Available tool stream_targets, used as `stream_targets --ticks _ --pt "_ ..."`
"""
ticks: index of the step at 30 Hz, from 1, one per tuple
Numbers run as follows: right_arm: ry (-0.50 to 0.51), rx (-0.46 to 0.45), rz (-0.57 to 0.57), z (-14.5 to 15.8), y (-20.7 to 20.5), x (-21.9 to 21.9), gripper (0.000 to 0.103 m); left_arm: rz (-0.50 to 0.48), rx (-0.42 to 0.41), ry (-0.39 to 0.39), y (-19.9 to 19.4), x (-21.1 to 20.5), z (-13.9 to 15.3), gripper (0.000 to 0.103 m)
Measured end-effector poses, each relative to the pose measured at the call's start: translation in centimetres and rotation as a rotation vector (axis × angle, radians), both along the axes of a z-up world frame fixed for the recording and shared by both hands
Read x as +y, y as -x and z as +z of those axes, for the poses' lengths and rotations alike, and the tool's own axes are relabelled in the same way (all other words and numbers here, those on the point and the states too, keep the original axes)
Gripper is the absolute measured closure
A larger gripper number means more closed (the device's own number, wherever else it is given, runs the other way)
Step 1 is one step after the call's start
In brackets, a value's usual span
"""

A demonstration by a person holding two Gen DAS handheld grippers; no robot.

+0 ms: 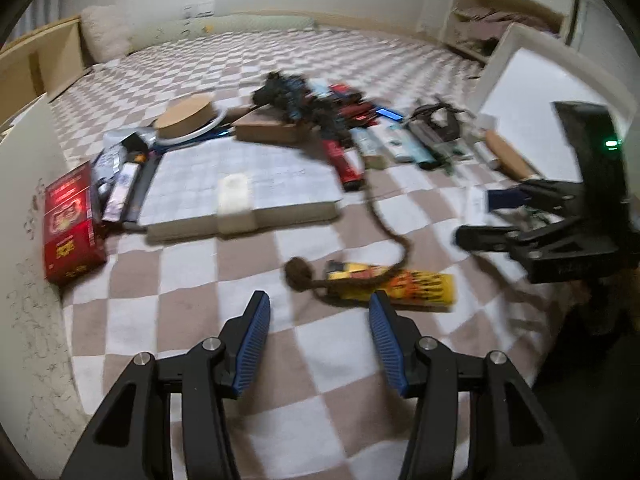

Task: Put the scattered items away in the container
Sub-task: 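Grasp the yellow Duck Club tube with the left gripper while the right holds the box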

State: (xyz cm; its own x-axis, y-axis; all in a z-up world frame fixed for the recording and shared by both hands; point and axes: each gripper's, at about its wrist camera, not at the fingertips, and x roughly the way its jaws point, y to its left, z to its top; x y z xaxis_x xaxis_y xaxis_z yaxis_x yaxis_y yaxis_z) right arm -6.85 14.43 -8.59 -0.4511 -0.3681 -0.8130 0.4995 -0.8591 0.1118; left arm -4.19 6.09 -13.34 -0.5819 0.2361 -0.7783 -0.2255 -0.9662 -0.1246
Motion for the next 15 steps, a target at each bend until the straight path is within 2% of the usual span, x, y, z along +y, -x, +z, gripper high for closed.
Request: stream_targets --ticks 1,2,5,9,15 --pt "0.0 -0.002 -0.009 -0.1 0.0 0.0 0.034 -0.01 0.011 -0.008 -0.2 0.3 0.2 0.026" --pt "0.0 -0.004 -0.014 -0.1 0.0 0.0 0.034 -0.02 0.018 -0.017 -0.4 0.5 0.3 0.024" --pt "-0.003 -0.005 -0.021 -0.2 0.0 -0.1 0.034 -0.064 -0.001 -0.049 -0.5 1.6 0.3 0.024" --pt "0.013 -0.013 -0.026 -0.3 0.1 0.1 0.034 -0.102 -0.032 -0.051 -0.2 2.8 -0.4 0.024" --pt "0.019 -0.017 -0.027 -0.3 0.1 0.1 0.034 -0.092 -0.01 -0.027 0.9 2.9 -0.7 0.024"
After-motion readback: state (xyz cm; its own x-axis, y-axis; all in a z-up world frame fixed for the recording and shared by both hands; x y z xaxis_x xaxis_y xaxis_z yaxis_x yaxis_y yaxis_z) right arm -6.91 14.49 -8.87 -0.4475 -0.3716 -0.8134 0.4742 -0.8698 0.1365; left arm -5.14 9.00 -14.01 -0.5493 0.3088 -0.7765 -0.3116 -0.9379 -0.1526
